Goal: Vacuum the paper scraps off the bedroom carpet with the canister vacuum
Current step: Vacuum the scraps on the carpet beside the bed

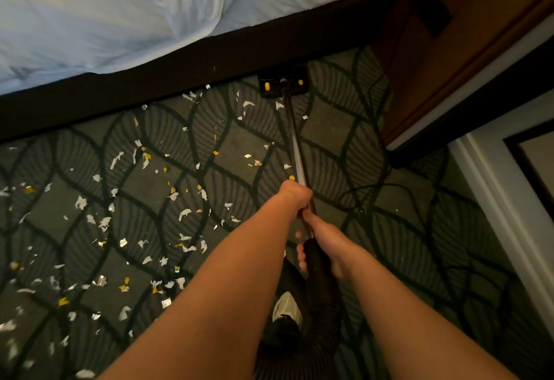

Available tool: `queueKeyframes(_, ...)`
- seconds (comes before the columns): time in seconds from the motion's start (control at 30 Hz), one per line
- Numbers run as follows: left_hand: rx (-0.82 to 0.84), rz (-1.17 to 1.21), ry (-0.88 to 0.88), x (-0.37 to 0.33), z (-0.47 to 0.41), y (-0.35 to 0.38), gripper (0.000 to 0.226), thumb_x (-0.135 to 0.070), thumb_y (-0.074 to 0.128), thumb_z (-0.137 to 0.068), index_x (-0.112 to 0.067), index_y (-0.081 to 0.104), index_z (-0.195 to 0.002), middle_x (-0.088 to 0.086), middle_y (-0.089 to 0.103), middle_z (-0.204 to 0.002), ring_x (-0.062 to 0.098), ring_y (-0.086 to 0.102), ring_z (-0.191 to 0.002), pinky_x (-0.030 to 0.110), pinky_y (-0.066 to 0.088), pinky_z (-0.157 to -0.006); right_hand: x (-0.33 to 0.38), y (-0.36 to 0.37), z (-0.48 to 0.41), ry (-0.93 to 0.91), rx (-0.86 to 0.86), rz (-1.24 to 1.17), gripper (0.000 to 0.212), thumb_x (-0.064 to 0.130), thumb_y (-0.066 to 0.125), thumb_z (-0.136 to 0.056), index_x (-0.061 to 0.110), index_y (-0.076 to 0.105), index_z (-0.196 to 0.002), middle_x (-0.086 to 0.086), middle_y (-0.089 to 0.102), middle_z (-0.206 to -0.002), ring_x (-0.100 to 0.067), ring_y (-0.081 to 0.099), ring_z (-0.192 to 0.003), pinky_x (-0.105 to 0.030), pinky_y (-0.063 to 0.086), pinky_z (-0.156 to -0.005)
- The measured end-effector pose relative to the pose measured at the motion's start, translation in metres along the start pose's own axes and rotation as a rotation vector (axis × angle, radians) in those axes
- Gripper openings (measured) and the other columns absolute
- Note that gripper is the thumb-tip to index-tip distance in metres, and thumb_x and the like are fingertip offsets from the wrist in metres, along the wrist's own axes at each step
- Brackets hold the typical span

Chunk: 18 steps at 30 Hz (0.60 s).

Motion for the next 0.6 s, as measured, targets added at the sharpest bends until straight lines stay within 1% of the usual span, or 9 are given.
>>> queueKeyframes(0.1,-0.009,-0.018,-0.001,-0.002,0.000,-0.002,0.040,-0.013,0.052,-0.095,-0.001,0.045,-0.133,0.021,0.058,-0.123,0.034,0.060,-0.111,0.042,0.053,-0.092,0.003,0.003,0.000,-0.023,-0.050,0.019,0.057,0.059,0.051,-0.093,0.002,0.061,-0.096,-0.013,0.061,-0.069,-0.021,0.059,-0.054,-0.030,0.054,-0.050)
queueKeyframes(0.17,0.002,-0.013,-0.017,-0.003,-0.001,-0.001,0.040,-0.012,0.052,-0.096,0.000,0.044,-0.133,0.022,0.058,-0.123,0.035,0.060,-0.110,0.042,0.053,-0.090,0.005,0.003,-0.001,-0.085,-0.112,0.038,0.049,0.048,0.054,-0.095,0.001,0.060,-0.105,-0.015,0.062,-0.080,-0.022,0.061,-0.059,-0.033,0.057,-0.052)
queueKeyframes(0.23,-0.009,-0.047,0.010,-0.002,-0.004,-0.001,0.041,-0.011,0.053,-0.095,-0.002,0.043,-0.134,0.021,0.056,-0.124,0.034,0.059,-0.111,0.040,0.053,-0.088,0.005,0.003,-0.004,-0.167,-0.140,0.062,0.036,0.038,0.052,-0.098,0.008,0.054,-0.117,-0.016,0.059,-0.081,-0.023,0.059,-0.058,-0.032,0.054,-0.050)
queueKeyframes(0.27,-0.023,-0.077,0.049,-0.001,-0.006,-0.001,0.043,-0.010,0.054,-0.094,-0.005,0.042,-0.136,0.020,0.056,-0.125,0.034,0.058,-0.112,0.039,0.052,-0.090,0.004,0.004,-0.006,-0.212,-0.148,0.086,0.032,0.036,0.051,-0.099,0.015,0.050,-0.124,-0.014,0.057,-0.078,-0.022,0.056,-0.055,-0.030,0.052,-0.047)
queueKeyframes(0.33,-0.034,-0.166,0.135,-0.002,-0.005,-0.002,0.049,-0.006,0.055,-0.093,-0.009,0.040,-0.140,0.016,0.055,-0.128,0.031,0.056,-0.116,0.036,0.048,-0.096,0.002,0.007,-0.009,-0.303,-0.167,0.165,0.036,0.036,0.046,-0.101,0.030,0.040,-0.136,-0.009,0.055,-0.075,-0.020,0.051,-0.048,-0.026,0.047,-0.042)
queueKeyframes(0.37,-0.026,-0.206,0.151,-0.004,-0.003,-0.004,0.051,-0.006,0.054,-0.093,-0.010,0.039,-0.141,0.016,0.055,-0.129,0.031,0.057,-0.116,0.036,0.048,-0.098,0.000,0.009,-0.010,-0.339,-0.180,0.211,0.040,0.037,0.043,-0.102,0.037,0.034,-0.141,-0.008,0.055,-0.074,-0.019,0.051,-0.046,-0.026,0.046,-0.041)
queueKeyframes(0.43,0.002,-0.254,0.151,-0.008,-0.002,-0.007,0.052,-0.008,0.055,-0.092,-0.013,0.039,-0.141,0.017,0.057,-0.126,0.032,0.060,-0.111,0.042,0.051,-0.095,-0.002,0.014,-0.011,-0.378,-0.193,0.283,0.047,0.037,0.039,-0.103,0.046,0.024,-0.146,-0.009,0.060,-0.079,-0.019,0.053,-0.048,-0.026,0.047,-0.042)
queueKeyframes(0.53,0.005,-0.297,0.148,-0.012,0.004,-0.013,0.050,-0.013,0.057,-0.091,-0.015,0.042,-0.138,0.015,0.059,-0.118,0.032,0.062,-0.105,0.044,0.053,-0.090,-0.001,0.020,-0.011,-0.387,-0.197,0.287,0.048,0.036,0.038,-0.102,0.049,0.022,-0.146,-0.013,0.066,-0.095,-0.022,0.056,-0.050,-0.027,0.048,-0.043)
queueKeyframes(0.6,-0.006,-0.347,0.159,-0.012,0.008,-0.017,0.042,-0.017,0.057,-0.090,-0.014,0.048,-0.131,0.013,0.060,-0.110,0.030,0.063,-0.101,0.043,0.054,-0.089,-0.002,0.023,-0.007,-0.384,-0.189,0.271,0.048,0.036,0.039,-0.102,0.048,0.024,-0.146,-0.012,0.065,-0.099,-0.021,0.055,-0.048,-0.027,0.048,-0.042)
Point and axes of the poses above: each hand's wrist, its own z-axis away from the middle knuckle, its own y-axis out of the palm, x = y × z, the point moved 1 cm from there along -z, towards the middle knuckle
